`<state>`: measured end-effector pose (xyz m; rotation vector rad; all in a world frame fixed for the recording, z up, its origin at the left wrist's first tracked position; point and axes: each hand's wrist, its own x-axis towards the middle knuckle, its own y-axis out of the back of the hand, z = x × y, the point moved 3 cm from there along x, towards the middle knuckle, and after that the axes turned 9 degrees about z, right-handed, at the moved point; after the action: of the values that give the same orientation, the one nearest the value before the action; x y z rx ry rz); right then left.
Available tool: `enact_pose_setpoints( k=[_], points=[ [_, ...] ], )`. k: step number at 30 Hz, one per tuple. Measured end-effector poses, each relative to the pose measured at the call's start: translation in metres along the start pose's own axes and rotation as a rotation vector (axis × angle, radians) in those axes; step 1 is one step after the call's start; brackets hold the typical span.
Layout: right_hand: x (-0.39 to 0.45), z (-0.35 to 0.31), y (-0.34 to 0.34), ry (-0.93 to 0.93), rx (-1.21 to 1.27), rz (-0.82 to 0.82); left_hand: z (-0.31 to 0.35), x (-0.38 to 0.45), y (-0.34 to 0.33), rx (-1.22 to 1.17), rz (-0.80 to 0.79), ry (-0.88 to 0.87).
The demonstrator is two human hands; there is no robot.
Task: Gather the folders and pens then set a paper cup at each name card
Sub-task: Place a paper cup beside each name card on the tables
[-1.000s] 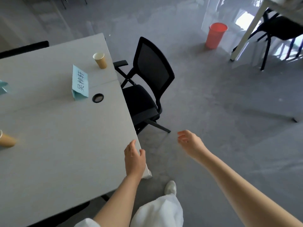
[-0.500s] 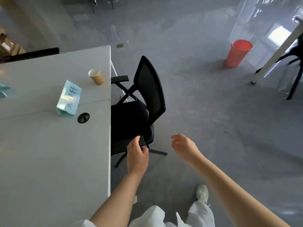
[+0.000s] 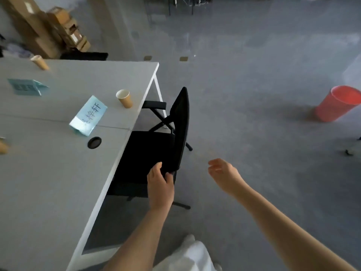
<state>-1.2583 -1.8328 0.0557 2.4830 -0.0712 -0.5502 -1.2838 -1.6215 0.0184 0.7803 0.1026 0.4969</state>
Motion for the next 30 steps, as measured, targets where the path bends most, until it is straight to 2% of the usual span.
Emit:
enact_pose_setpoints(
  k=[5, 12, 21, 30],
  points=[
    [0.070, -0.054, 0.000, 0.119, -0.043, -0.081, 0.005, 0.051, -0.017, 0.002, 0.102, 0.125],
    [0.163, -0.111, -0.005, 0.181, -0.091, -0.132, 0.009, 0.116, -0.061, 0.032, 0.120, 0.240],
    [0.264, -0.182, -0.034, 0.261, -0.156, -0.329, 0.024, 0.208, -0.095, 0.123, 0.176, 0.311],
    [0.377, -0.225, -0.053, 0.360, -0.192, -0.543, 0.058, 0.274, -0.150, 0.153, 0.305, 0.490]
  ],
)
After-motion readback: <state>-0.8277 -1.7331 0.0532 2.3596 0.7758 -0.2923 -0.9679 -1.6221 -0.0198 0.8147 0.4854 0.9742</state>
